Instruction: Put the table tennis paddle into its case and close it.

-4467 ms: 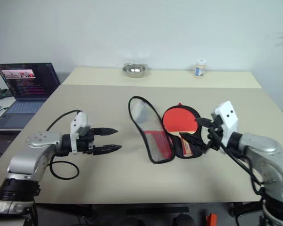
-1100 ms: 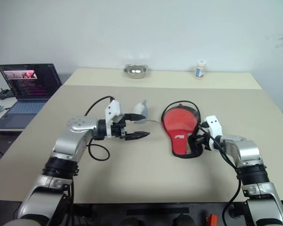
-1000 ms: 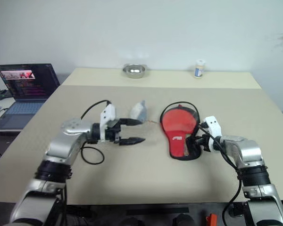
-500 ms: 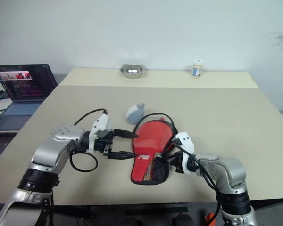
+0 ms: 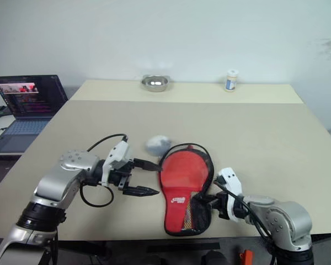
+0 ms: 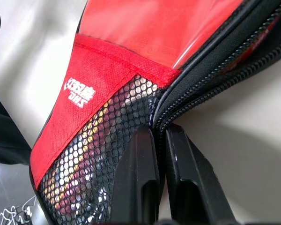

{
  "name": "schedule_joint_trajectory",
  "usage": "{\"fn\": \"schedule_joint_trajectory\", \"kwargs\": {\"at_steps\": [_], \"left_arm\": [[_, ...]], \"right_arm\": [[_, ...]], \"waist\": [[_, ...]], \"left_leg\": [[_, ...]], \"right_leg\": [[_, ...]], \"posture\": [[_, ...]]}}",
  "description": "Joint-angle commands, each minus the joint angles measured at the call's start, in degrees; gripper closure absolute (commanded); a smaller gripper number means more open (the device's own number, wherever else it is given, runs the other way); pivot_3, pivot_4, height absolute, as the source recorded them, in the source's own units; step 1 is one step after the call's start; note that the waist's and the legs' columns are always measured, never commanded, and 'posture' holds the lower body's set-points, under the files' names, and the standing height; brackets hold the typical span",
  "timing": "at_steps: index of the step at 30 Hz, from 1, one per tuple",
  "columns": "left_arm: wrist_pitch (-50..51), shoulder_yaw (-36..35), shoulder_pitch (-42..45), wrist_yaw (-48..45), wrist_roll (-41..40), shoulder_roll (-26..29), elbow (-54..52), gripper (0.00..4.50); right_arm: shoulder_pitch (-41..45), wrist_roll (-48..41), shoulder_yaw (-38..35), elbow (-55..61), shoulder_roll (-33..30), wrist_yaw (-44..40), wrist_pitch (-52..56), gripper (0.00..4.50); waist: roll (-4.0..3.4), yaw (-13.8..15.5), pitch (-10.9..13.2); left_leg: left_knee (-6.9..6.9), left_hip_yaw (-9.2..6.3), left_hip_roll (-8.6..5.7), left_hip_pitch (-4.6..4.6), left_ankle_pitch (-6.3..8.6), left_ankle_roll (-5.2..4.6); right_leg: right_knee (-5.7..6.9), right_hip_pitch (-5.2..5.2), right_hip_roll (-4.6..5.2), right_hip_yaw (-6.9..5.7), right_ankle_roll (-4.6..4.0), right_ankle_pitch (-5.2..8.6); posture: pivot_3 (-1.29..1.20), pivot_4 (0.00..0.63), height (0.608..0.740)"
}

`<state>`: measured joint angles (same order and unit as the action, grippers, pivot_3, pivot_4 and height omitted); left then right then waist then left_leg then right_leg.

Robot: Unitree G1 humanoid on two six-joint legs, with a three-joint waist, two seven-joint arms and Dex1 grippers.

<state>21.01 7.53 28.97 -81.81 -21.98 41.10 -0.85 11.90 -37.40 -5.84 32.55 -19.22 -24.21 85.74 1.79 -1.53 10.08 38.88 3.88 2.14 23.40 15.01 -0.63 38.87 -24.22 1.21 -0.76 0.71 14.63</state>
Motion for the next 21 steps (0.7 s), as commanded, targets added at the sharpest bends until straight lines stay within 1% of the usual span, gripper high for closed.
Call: {"fn": "schedule_joint_trajectory", "kwargs": {"at_steps": [1, 7, 17, 21], "left_arm": [[-0.5, 0.1, 0.9, 0.0, -0.5, -0.1, -1.3, 0.6], [-0.9, 0.2, 1.1, 0.6, -0.2, -0.5, -0.9, 0.6], [-3.3, 0.2, 0.2, 0.5, 0.4, -0.6, 0.9, 0.6], [-3.7, 0.3, 0.0, 0.7, 0.5, -0.8, 1.0, 0.6]], "right_arm": [[-0.4, -1.2, -0.9, 1.4, -0.5, 0.0, 0.3, 4.48], [-1.6, -1.3, 0.5, 1.0, -0.3, 0.6, -0.6, 4.48], [-3.0, -0.8, 0.5, 0.9, -0.2, 2.0, -1.4, 4.48], [-2.6, -1.6, -0.8, 2.1, 0.1, 2.4, -1.1, 3.36]], "waist": [[0.0, 0.0, 0.0], [0.0, 0.0, 0.0], [0.01, 0.0, 0.0], [0.01, 0.0, 0.0]], "left_leg": [[0.0, -0.01, -0.01, 0.0, 0.0, 0.0], [0.0, -0.01, -0.04, 0.0, 0.0, 0.0], [-0.01, -0.02, -0.07, 0.0, 0.0, 0.0], [-0.01, -0.03, -0.12, 0.0, 0.0, 0.0]], "right_leg": [[0.0, 0.0, 0.0, 0.0, 0.03, 0.02], [-0.01, 0.01, 0.0, 0.0, 0.06, 0.04], [-0.02, 0.02, 0.01, 0.0, 0.07, 0.04], [-0.02, 0.04, 0.04, 0.01, 0.07, 0.04]], "posture": [[0.0, 0.15, 0.74], [0.0, 0.15, 0.74], [0.0, 0.15, 0.74], [0.0, 0.15, 0.74]]}}
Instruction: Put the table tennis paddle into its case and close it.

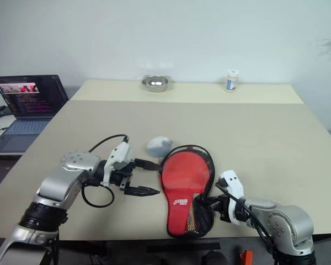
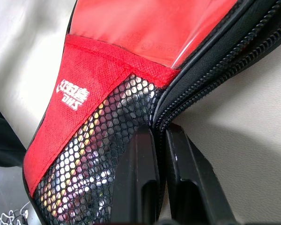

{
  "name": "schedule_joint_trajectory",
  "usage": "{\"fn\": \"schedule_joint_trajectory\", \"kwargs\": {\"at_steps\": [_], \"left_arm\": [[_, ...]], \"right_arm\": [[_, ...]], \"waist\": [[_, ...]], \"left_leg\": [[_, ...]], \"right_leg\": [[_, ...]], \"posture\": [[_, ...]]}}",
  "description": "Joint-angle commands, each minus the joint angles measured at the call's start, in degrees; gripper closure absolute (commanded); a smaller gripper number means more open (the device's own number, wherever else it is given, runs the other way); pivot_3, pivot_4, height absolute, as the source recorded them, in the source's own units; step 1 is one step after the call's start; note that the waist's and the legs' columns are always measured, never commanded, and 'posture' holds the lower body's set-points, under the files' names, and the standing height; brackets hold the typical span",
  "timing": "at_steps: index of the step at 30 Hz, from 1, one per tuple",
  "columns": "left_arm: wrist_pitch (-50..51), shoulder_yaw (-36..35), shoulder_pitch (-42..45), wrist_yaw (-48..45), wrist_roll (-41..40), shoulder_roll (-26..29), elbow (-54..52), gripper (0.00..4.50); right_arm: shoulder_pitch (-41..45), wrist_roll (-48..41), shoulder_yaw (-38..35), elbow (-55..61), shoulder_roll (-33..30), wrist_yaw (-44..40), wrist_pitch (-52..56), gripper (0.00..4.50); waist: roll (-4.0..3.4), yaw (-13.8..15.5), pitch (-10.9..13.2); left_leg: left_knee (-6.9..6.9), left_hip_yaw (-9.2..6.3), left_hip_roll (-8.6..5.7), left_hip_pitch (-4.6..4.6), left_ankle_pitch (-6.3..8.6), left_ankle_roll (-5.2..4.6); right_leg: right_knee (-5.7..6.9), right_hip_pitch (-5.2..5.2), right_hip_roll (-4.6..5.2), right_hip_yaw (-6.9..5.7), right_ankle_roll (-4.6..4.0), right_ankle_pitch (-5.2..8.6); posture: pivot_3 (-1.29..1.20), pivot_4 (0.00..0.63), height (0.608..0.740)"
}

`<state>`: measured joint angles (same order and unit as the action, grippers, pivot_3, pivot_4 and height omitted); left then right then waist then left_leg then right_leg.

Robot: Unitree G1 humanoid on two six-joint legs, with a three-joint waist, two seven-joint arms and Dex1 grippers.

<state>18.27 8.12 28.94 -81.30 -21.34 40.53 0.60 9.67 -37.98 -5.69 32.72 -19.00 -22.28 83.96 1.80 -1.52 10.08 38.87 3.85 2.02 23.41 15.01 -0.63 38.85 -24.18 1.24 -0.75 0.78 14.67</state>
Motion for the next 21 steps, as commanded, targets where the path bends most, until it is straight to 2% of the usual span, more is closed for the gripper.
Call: {"fn": "schedule_joint_trajectory", "kwargs": {"at_steps": [1, 6, 10, 13, 15, 16, 18, 21], "left_arm": [[-1.0, -0.2, 0.0, 0.3, -0.2, -0.3, -0.5, 0.6], [-1.7, -0.1, 0.9, 1.2, 0.5, -1.0, 0.8, 0.6], [-2.5, -0.7, 1.6, 3.2, 1.1, -2.3, 2.1, 0.6], [-2.5, -1.7, 1.4, 5.1, 0.9, -3.2, 2.2, 0.6], [-1.4, -1.9, 1.6, 6.4, 0.9, -3.2, 2.4, 0.6], [-0.7, -1.8, 1.7, 6.9, 1.0, -3.0, 2.4, 0.6], [0.3, -2.0, 2.2, 7.9, 1.0, -2.8, 2.6, 0.6], [1.8, -2.6, 3.0, 9.1, 0.7, -2.7, 3.1, 0.6]], "right_arm": [[-0.3, -1.2, -1.1, 2.2, -0.3, 0.5, 0.9, 3.03], [-1.6, 0.7, 5.0, 6.1, -12.0, -3.3, -4.7, 1.37], [0.5, 1.8, 6.5, 8.1, -25.3, -11.2, -12.9, 0.11], [1.8, 3.0, 5.2, 7.2, -34.5, -18.9, -20.6, 0.04], [4.0, 1.5, 3.7, 5.5, -35.0, -21.5, -23.5, 0.04], [6.1, -0.2, 3.0, 4.7, -33.3, -21.9, -24.0, 0.04], [10.5, -2.7, 3.1, 2.9, -27.8, -20.5, -24.4, 0.04], [15.9, -1.1, 7.9, -0.1, -19.0, -16.7, -26.0, 0.04]], "waist": [[0.0, 0.0, 0.0], [0.01, 0.1, 0.0], [0.02, 0.2, 0.0], [0.04, 0.2, 0.0], [0.12, 0.1, 0.0], [0.13, 0.0, 0.0], [0.15, -0.2, 0.0], [0.15, -0.3, 0.1]], "left_leg": [[0.0, 0.0, 0.0, 0.0, 0.0, 0.0], [0.01, -0.06, -0.1, 0.0, 0.0, 0.0], [0.03, -0.06, -0.23, 0.02, 0.0, -0.01], [0.03, -0.05, -0.24, 0.04, 0.0, -0.02], [-0.01, -0.09, -0.17, 0.04, 0.01, -0.02], [-0.01, -0.11, -0.1, 0.04, 0.01, -0.02], [-0.02, -0.15, -0.02, 0.03, 0.0, -0.02], [-0.01, -0.16, 0.15, -0.01, 0.0, -0.02]], "right_leg": [[0.0, 0.0, 0.0, 0.0, 0.0, 0.0], [-0.01, 0.03, 0.07, -0.03, 0.01, 0.01], [-0.14, 0.09, 0.17, -0.03, 0.04, 0.01], [-0.23, 0.08, 0.19, -0.02, 0.09, 0.04], [-0.26, 0.08, 0.13, -0.03, 0.1, 0.04], [-0.26, 0.08, 0.1, -0.03, 0.1, 0.04], [-0.23, 0.06, 0.07, 0.0, 0.09, 0.04], [-0.11, 0.03, -0.04, -0.01, 0.09, 0.04]], "posture": [[0.0, 0.15, 0.74], [0.0, 0.15, 0.74], [0.0, 0.15, 0.74], [0.0, 0.15, 0.74], [0.0, 0.15, 0.74], [0.0, 0.15, 0.74], [0.0, 0.15, 0.74], [0.0, 0.15, 0.74]]}}
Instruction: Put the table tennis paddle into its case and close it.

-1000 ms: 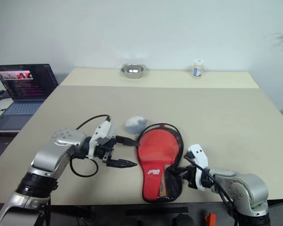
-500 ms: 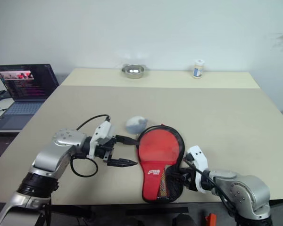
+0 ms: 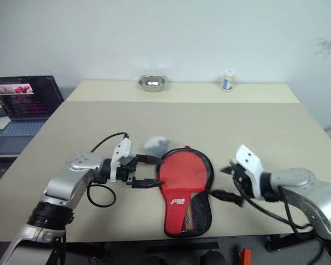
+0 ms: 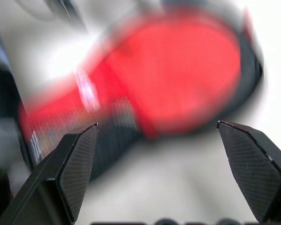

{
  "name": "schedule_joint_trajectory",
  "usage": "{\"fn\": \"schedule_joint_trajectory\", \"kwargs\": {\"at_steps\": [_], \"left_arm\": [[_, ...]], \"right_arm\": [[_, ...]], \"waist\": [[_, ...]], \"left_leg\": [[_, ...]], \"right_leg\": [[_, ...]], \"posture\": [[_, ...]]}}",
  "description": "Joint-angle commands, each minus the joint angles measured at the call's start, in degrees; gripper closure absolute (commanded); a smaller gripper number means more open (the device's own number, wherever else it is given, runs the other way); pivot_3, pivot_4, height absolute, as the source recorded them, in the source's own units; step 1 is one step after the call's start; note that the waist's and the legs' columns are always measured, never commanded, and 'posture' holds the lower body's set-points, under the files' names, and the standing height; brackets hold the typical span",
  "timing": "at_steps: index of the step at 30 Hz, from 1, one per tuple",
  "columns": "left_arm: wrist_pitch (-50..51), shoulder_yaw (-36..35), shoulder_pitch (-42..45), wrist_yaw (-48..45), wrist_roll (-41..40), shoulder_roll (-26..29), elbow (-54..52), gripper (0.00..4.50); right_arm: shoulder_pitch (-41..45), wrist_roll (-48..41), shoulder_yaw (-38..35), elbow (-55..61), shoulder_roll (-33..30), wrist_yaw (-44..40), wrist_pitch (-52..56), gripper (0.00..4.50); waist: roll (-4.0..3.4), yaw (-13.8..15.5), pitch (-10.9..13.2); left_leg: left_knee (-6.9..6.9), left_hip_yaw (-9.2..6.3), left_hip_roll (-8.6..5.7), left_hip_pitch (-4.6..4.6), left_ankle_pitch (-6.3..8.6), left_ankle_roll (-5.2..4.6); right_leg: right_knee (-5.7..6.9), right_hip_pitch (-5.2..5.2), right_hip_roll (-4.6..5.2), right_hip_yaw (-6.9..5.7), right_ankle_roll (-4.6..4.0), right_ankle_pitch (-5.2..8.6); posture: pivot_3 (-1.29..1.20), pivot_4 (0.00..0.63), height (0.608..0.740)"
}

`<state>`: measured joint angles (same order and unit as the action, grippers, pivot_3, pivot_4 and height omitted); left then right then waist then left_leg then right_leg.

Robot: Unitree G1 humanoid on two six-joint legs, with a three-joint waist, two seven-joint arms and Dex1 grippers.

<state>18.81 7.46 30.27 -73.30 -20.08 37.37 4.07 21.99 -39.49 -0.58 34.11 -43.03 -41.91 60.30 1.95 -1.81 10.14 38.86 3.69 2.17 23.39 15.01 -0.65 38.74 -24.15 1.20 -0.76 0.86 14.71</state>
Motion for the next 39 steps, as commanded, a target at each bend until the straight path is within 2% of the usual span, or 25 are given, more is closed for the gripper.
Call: {"fn": "schedule_joint_trajectory", "kwargs": {"at_steps": [1, 7, 10, 14, 18, 28, 35, 38, 39], "left_arm": [[1.6, -2.2, 2.0, 1.2, -0.8, 0.6, -0.3, 0.6], [3.3, -4.3, 2.8, 4.1, -0.6, 1.2, 0.6, 0.6], [4.7, -5.3, 3.2, 5.9, -0.9, 1.2, 1.0, 0.06], [4.3, -6.6, 6.2, 11.0, 0.6, -0.2, 4.2, 0.03], [-0.3, -5.4, 10.8, 15.6, 4.7, -2.2, 10.2, 0.03], [-10.8, 0.8, 19.6, 14.3, 14.3, -6.2, 32.9, 0.03], [-19.6, 1.1, 25.9, 15.7, 18.7, -9.1, 49.8, 0.03], [-21.5, 1.0, 26.3, 14.6, 19.3, -10.1, 52.3, 0.59], [-21.7, 0.9, 26.4, 14.4, 19.5, -10.3, 52.7, 0.91]], "right_arm": [[4.6, 1.4, 4.9, -3.0, 7.9, 4.0, -2.9, 0.04], [5.1, 9.5, 16.0, -11.6, 19.7, 8.6, -9.2, 0.04], [3.7, 12.7, 19.0, -15.4, 21.6, 8.6, -12.1, 0.0], [2.8, 14.8, 19.7, -17.7, 22.7, 8.3, -13.9, 0.0], [1.9, 15.7, 19.5, -18.0, 22.1, 7.3, -14.5, 0.0], [1.9, 18.1, 19.3, -17.6, 23.4, 8.2, -14.4, 0.0], [2.9, 19.9, 17.6, -16.3, 23.7, 10.5, -14.2, 0.0], [3.9, 20.0, 17.0, -15.9, 24.1, 10.5, -14.2, 0.0], [4.0, 20.1, 17.0, -16.0, 24.1, 10.5, -14.2, 0.0]], "waist": [[0.01, 0.1, 0.0], [0.0, 0.2, 0.0], [0.01, 0.2, 0.0], [0.01, 0.4, 0.0], [0.01, 0.5, 0.0], [0.01, 0.3, 0.0], [0.02, 0.3, 0.0], [0.02, 0.3, 0.0], [0.02, 0.3, 0.0]], "left_leg": [[-0.01, 0.0, 0.06, -0.03, 0.0, 0.0], [0.02, 0.11, 0.13, 0.03, 0.0, 0.01], [0.03, 0.14, 0.09, 0.06, 0.0, 0.02], [0.07, 0.15, -0.04, 0.07, -0.01, 0.02], [0.09, 0.1, -0.09, 0.05, -0.01, 0.02], [0.07, 0.11, -0.17, 0.05, -0.01, 0.02], [0.07, 0.1, -0.24, 0.12, -0.01, 0.02], [0.07, 0.12, -0.3, 0.14, -0.01, 0.02], [0.07, 0.12, -0.31, 0.16, -0.01, 0.02]], "right_leg": [[0.02, 0.02, -0.03, -0.03, 0.0, 0.0], [0.06, -0.04, -0.03, -0.04, -0.14, 0.0], [0.03, -0.07, 0.02, -0.02, -0.36, -0.12], [0.08, -0.06, 0.04, -0.03, -0.36, -0.13], [0.12, -0.03, 0.04, -0.05, -0.35, -0.12], [0.14, -0.06, 0.01, -0.05, -0.36, -0.13], [0.12, -0.1, 0.07, -0.06, -0.36, -0.13], [0.11, -0.1, 0.13, -0.05, -0.36, -0.13], [0.11, -0.11, 0.15, -0.05, -0.36, -0.13]], "posture": [[0.0, 0.15, 0.74], [0.0, 0.15, 0.74], [0.0, 0.15, 0.74], [0.0, 0.15, 0.74], [0.0, 0.15, 0.74], [0.0, 0.15, 0.74], [0.0, 0.15, 0.74], [0.0, 0.15, 0.74], [0.0, 0.15, 0.74]]}}
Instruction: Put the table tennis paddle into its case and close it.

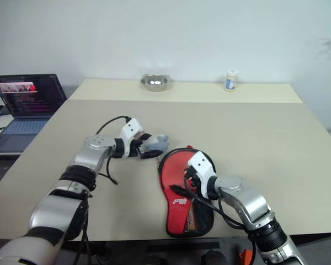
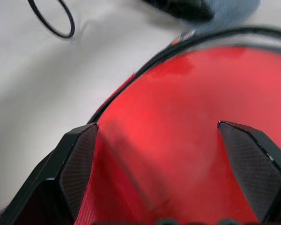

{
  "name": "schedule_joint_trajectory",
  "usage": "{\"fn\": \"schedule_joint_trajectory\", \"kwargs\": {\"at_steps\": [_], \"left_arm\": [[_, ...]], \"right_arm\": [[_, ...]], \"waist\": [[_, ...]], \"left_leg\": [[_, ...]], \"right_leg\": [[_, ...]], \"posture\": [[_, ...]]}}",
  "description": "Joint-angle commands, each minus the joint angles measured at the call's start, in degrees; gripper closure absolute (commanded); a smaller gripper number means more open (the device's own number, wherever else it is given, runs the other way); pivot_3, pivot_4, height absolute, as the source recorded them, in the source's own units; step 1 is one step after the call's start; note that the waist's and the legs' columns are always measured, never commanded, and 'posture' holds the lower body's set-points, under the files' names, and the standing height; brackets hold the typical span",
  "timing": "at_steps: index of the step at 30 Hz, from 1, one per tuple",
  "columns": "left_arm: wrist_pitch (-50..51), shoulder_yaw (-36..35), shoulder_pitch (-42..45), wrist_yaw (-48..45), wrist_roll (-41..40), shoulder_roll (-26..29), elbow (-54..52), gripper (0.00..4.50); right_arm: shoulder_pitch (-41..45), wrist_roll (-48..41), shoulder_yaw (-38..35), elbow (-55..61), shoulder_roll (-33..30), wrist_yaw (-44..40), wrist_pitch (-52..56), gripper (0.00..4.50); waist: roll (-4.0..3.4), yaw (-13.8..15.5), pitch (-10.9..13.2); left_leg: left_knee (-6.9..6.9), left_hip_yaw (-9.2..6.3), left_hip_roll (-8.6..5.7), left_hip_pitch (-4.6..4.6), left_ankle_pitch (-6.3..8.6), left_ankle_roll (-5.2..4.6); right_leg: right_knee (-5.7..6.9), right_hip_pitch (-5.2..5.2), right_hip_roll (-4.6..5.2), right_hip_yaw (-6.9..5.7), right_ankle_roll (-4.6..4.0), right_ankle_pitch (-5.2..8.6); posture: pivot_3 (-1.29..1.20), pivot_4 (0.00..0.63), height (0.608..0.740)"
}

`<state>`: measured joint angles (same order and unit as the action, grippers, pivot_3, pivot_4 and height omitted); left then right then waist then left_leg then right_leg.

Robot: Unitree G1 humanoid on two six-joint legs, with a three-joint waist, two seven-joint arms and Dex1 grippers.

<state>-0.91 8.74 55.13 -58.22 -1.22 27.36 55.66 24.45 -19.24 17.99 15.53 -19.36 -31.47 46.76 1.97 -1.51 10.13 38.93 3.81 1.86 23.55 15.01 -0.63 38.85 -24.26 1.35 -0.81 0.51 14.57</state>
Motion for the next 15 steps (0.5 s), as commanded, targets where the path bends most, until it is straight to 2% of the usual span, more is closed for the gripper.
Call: {"fn": "schedule_joint_trajectory", "kwargs": {"at_steps": [1, 6, 9, 11, 15], "left_arm": [[-2.3, -0.4, 1.4, -0.9, 0.8, -0.5, 1.3, 1.29], [-2.4, -0.8, 1.2, -1.0, 1.2, -0.8, 1.7, 3.07], [-2.1, -0.7, 1.4, -0.3, 1.7, -0.9, 1.9, 3.84], [-2.2, -0.2, 1.8, 0.9, 2.8, -1.0, 2.4, 4.06], [-0.4, 0.3, 3.2, 4.7, 4.9, -2.2, 5.0, 4.07]], "right_arm": [[1.8, 0.1, -1.6, 2.0, 0.5, 0.1, -1.0, 0.0], [1.5, -0.1, -0.8, 0.9, 1.4, -0.6, -0.9, 0.0], [0.3, 1.1, 1.1, -0.9, 1.5, -0.9, -1.4, 0.0], [-0.1, 2.4, 2.2, -2.1, 1.1, -0.9, -1.7, 0.0], [-0.9, 4.0, 2.9, -4.0, 0.6, -0.9, -1.4, 0.0]], "waist": [[0.0, -0.1, 0.0], [0.01, -0.1, 0.0], [0.02, -0.1, 0.0], [0.03, -0.1, 0.0], [0.16, 0.0, -0.1]], "left_leg": [[0.01, 0.0, 0.0, 0.0, 0.0, 0.0], [0.0, -0.04, 0.01, 0.0, 0.0, 0.0], [0.01, -0.04, 0.01, 0.0, 0.0, 0.0], [0.01, -0.05, 0.0, 0.0, 0.0, 0.0], [0.02, -0.06, -0.03, -0.07, 0.0, 0.0]], "right_leg": [[0.0, -0.01, 0.0, 0.0, 0.0, 0.0], [0.03, -0.01, 0.0, -0.03, 0.0, 0.0], [0.04, 0.0, 0.0, -0.03, 0.0, 0.0], [0.03, 0.0, 0.0, -0.04, 0.0, 0.0], [0.05, 0.08, 0.01, -0.06, 0.0, 0.0]], "posture": [[0.0, 0.15, 0.74], [0.0, 0.15, 0.74], [0.0, 0.15, 0.74], [0.0, 0.15, 0.74], [0.0, 0.15, 0.74]]}}
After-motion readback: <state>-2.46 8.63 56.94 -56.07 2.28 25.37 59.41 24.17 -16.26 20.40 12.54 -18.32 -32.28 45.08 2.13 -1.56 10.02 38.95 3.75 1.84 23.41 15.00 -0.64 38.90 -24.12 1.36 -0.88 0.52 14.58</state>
